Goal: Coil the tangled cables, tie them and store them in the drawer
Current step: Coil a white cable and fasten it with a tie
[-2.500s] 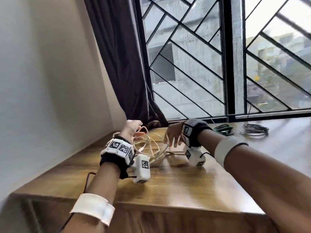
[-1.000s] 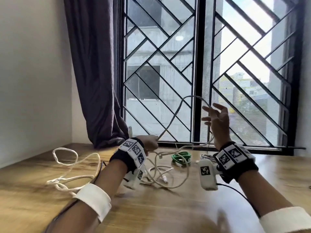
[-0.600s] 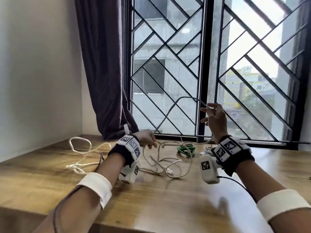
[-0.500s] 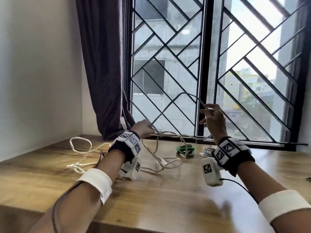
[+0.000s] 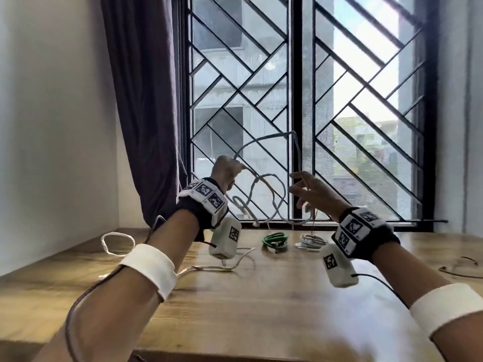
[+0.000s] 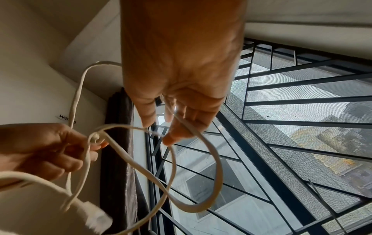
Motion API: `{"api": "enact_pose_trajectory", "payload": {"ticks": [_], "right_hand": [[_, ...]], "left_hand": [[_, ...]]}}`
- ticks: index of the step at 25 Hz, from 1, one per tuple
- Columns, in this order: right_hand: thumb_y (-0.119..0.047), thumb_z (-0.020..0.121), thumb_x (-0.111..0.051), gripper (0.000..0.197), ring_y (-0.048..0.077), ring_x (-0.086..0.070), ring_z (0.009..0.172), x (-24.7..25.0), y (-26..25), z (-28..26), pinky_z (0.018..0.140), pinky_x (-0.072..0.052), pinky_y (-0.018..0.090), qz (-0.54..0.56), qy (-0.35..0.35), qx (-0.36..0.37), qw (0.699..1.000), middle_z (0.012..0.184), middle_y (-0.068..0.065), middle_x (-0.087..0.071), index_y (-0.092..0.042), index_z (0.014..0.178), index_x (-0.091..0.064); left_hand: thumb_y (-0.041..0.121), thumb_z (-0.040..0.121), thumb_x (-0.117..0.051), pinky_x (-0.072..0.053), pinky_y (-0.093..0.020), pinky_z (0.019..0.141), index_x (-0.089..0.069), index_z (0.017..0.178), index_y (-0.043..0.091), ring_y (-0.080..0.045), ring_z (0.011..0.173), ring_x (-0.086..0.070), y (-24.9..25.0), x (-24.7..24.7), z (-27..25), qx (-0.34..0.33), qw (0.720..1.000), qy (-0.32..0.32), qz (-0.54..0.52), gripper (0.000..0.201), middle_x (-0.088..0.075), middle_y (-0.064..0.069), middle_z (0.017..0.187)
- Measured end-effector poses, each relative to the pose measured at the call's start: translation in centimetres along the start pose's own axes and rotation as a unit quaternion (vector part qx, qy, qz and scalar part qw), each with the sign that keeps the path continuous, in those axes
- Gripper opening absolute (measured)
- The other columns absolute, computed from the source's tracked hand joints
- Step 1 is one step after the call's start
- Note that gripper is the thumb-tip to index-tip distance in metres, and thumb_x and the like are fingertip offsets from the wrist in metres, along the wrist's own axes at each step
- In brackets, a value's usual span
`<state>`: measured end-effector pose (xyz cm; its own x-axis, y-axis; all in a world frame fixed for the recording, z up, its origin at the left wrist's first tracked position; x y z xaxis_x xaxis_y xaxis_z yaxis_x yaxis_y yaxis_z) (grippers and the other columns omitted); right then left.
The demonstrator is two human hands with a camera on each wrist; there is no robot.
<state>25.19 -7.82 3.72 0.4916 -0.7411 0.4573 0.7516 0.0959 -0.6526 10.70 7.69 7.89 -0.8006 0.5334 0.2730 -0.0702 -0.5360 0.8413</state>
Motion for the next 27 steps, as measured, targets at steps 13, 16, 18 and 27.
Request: {"api": "enact_pose_trajectory", "payload": {"ticks": [13, 16, 18, 27], "right_hand": [[-0.039, 0.095, -0.049, 0.048, 0.010, -0.041, 0.042, 6.5, 6.8, -6.7, 0.042, -0.029, 0.020, -0.414, -0.148, -0.232, 0.868, 0.054, 0.001, -0.040, -0.016, 0.053, -0.049], [-0.033, 0.098, -0.045, 0.044, 0.003, -0.034, 0.024, 6.3, 9.7, -9.5, 0.031, -0.026, 0.011, -0.387, -0.224, -0.314, 0.838, 0.059, 0.002, -0.041, -0.014, 0.058, -0.049], [-0.039, 0.097, -0.042, 0.045, 0.002, -0.037, 0.029, 5.8, 10.7, -10.1, 0.032, -0.027, 0.010, -0.396, -0.256, -0.324, 0.820, 0.060, 0.001, -0.042, -0.014, 0.061, -0.048], [-0.065, 0.076, -0.057, 0.092, 0.024, -0.048, 0.125, 5.1, 10.4, -6.5, 0.095, -0.046, 0.034, -0.400, -0.248, -0.293, 0.832, 0.149, 0.009, -0.032, -0.015, 0.146, -0.023]], "left_hand": [[0.007, 0.100, -0.031, -0.014, -0.010, 0.027, -0.048, 0.083, 0.010, 0.000, 0.026, -0.020, -5.9, -15.7, -9.4, 0.197, 0.900, -0.371, -0.118, 0.024, -0.066, -0.006, 0.064], [0.014, 0.100, -0.039, -0.018, -0.009, 0.028, -0.046, 0.084, 0.009, -0.002, 0.026, -0.021, -6.7, -15.5, -8.7, 0.183, 0.925, -0.328, -0.056, 0.018, -0.059, -0.014, 0.086], [0.013, 0.100, -0.040, -0.017, -0.008, 0.032, -0.050, 0.087, 0.008, -0.003, 0.027, -0.024, -6.5, -15.1, -8.1, 0.159, 0.940, -0.298, -0.039, 0.017, -0.059, -0.008, 0.077], [0.014, 0.095, -0.050, -0.017, -0.010, 0.035, -0.064, 0.096, 0.008, -0.008, 0.047, -0.023, -6.7, -12.0, -4.2, 0.117, 0.972, -0.201, -0.042, 0.015, -0.036, 0.000, 0.065]]}}
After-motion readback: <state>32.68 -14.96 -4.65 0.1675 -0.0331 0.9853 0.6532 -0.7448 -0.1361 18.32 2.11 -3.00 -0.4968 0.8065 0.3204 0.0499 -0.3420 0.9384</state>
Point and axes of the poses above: each hand's wrist, its own z-axis towards the middle knuckle, its own x-axis out of the back of the hand, y = z × x, the point moved 9 cm from there along z, towards the middle knuckle
